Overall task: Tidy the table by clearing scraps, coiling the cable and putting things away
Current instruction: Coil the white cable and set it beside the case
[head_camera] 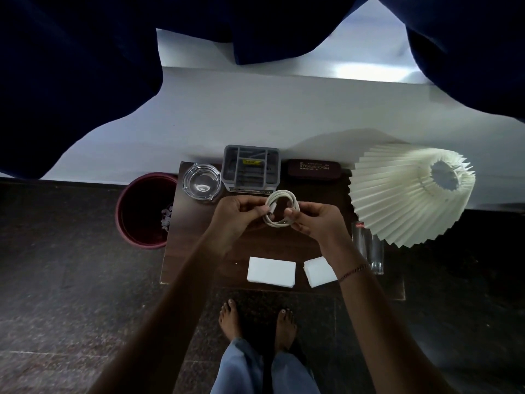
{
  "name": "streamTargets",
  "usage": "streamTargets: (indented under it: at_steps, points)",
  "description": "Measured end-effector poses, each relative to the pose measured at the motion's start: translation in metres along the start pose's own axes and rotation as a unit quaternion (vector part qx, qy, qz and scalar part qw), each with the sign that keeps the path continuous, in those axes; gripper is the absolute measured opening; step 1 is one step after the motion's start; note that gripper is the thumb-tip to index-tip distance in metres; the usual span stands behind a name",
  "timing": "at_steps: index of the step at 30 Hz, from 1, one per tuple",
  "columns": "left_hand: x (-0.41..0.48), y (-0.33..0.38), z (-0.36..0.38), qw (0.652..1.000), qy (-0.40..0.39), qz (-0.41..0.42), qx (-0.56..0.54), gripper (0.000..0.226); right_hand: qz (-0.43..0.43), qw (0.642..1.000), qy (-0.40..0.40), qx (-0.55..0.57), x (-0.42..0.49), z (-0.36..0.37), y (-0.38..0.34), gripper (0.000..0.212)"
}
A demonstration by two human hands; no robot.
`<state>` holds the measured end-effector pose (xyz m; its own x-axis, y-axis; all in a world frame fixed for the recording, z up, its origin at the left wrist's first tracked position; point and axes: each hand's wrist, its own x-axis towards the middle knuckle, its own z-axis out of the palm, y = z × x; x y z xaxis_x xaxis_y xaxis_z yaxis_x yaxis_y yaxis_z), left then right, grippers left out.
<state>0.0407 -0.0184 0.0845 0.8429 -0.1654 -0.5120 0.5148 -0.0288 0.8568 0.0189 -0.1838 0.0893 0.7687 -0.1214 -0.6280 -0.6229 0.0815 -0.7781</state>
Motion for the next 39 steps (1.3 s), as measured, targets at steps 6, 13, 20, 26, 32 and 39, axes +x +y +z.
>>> streamTargets:
  at_steps: [6, 13, 20, 26, 32, 39]
  points:
    - [0.012, -0.007, 0.009, 0.999, 0.034, -0.02, 0.005, 0.026, -0.009, 0.999, 0.036, 0.013, 0.013, -0.004, 0.011, 0.027]
    - [0.039, -0.05, 0.015, 0.992, 0.074, -0.102, 0.017, 0.026, 0.093, 0.969, 0.171, 0.155, 0.056, -0.016, 0.053, 0.045]
    - [0.079, -0.089, 0.04, 0.988, 0.029, -0.127, 0.084, 0.027, 0.113, 0.957, 0.208, 0.165, 0.116, -0.023, 0.083, 0.04]
    - [0.105, -0.096, 0.06, 0.981, 0.003, -0.178, 0.078, 0.041, 0.089, 0.977, 0.182, 0.068, 0.141, -0.031, 0.082, 0.037]
    - [0.124, -0.082, 0.078, 0.98, -0.015, -0.193, 0.037, 0.029, 0.019, 0.973, 0.188, -0.13, 0.158, -0.03, 0.075, 0.036]
    - [0.131, -0.083, 0.077, 0.981, -0.004, -0.181, 0.069, 0.027, -0.016, 0.965, 0.189, -0.178, 0.155, -0.029, 0.065, 0.038]
